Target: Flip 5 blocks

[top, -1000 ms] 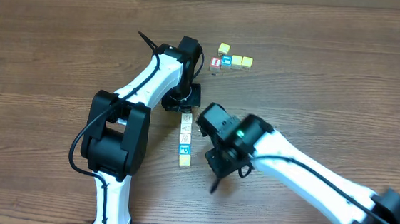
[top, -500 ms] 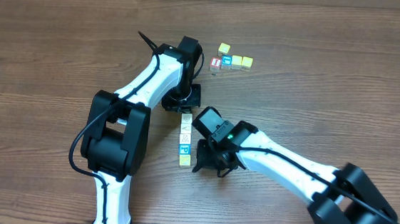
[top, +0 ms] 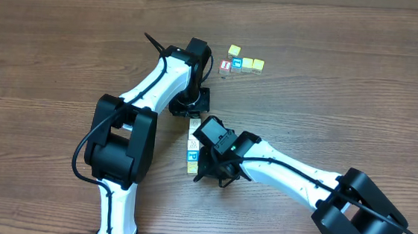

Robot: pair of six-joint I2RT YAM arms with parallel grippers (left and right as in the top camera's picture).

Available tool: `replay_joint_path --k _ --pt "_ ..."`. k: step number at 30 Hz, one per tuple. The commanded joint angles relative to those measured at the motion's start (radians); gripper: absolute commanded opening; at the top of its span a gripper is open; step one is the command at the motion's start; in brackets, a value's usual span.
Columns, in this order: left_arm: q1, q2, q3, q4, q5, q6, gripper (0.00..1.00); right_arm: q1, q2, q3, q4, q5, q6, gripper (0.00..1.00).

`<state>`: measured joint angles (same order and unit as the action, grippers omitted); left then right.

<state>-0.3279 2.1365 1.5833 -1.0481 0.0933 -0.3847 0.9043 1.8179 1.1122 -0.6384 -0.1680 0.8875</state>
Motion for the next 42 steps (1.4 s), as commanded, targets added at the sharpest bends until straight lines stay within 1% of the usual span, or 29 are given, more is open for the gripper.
replay_joint_path --k 1,42 --pt "-0.006 0.003 -0.004 0.0 0.008 0.022 0.04 0.014 -0.001 -0.002 0.018 0.01 0.011 0.04" --pt "-0.006 0.003 -0.004 0.002 0.008 0.022 0.04 0.039 -0.001 -0.002 0.064 0.01 0.011 0.04"
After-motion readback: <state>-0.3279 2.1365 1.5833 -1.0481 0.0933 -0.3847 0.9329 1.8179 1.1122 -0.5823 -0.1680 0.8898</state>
